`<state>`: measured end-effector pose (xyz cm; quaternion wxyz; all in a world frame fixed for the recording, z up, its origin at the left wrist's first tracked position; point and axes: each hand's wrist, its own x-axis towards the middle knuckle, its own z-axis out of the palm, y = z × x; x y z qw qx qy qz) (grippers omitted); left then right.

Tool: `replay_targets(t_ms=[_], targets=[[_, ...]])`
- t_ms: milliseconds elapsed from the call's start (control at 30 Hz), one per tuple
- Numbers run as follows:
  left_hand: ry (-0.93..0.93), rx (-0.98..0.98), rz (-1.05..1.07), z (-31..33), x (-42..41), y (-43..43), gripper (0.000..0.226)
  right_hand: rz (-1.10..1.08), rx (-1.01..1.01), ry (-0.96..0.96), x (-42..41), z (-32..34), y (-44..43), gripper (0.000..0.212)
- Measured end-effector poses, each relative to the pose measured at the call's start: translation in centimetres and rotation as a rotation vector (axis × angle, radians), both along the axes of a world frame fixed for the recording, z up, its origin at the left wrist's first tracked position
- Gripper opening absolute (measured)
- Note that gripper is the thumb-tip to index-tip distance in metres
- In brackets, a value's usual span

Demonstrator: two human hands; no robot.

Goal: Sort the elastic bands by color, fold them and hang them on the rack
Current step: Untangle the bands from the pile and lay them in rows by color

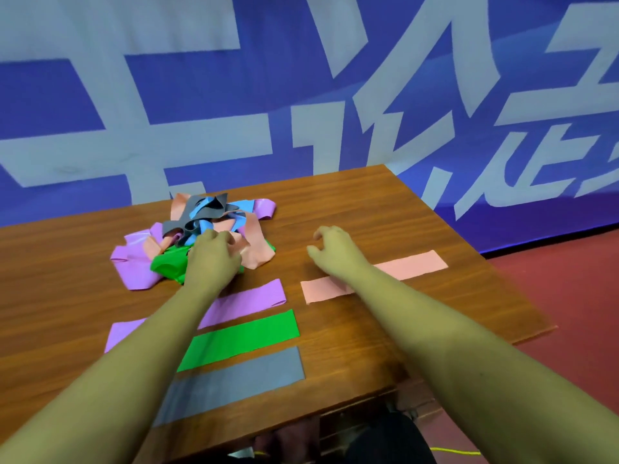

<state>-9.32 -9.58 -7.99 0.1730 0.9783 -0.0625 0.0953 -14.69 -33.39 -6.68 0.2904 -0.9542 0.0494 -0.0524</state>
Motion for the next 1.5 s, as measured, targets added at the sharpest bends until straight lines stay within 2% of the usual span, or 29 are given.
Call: replay_targets(t_ms=[300, 433, 533, 667, 800, 967, 1100, 1233, 1367, 1433, 1500], targets=[[0.069, -0.063, -0.147, -3.2, 2.6, 1.5, 0.039, 0.019, 0.163, 0.062, 6.8, -2.4, 7.7, 0.037], [0.018, -0.055, -0.169, -4.3, 3.0, 2.1, 0.038, 0.007, 0.158, 0.079, 8.3, -4.2, 8.7, 0.019], [0.035, -0.091, -0.175, -4.4, 3.3, 2.4, 0.037, -0.032, 0.301, 0.003, 8.4, -4.3, 8.4, 0.009], [0.034, -0.282, -0.194, -2.8, 2.3, 2.1, 0.046, -0.030, 0.468, -0.166, 7.8, -1.3, 8.2, 0.005], [0.048, -0.390, -0.302, 0.6, 0.2, 1.2, 0.055, 0.004, 0.816, -0.143, 6.3, 4.9, 9.1, 0.015], [-0.073, -0.900, -0.348, 7.1, -2.2, 0.8, 0.018, 0.079, 0.999, -0.117, 3.3, 12.4, 9.2, 0.014], [-0.043, -1.021, -0.413, 12.2, -4.7, 0.9, 0.023, 0.112, 1.122, -0.098, 0.7, 16.8, 9.0, 0.008], [0.000, -1.034, -0.452, 15.9, -7.4, 0.8, 0.037, 0.184, 1.040, -0.096, -2.2, 19.8, 8.6, 0.004], [-0.074, -1.068, -0.439, 18.0, -9.7, 0.7, 0.007, 0.254, 1.030, -0.069, -5.2, 21.6, 8.4, 0.004], [-0.121, -1.059, -0.439, 18.8, -10.7, 0.6, 0.007, 0.291, 1.070, -0.036, -6.6, 22.2, 8.1, 0.006], [-0.159, -1.056, -0.435, 19.5, -11.5, 0.6, 0.008, 0.278, 0.990, 0.003, -8.0, 22.5, 7.8, 0.018]])
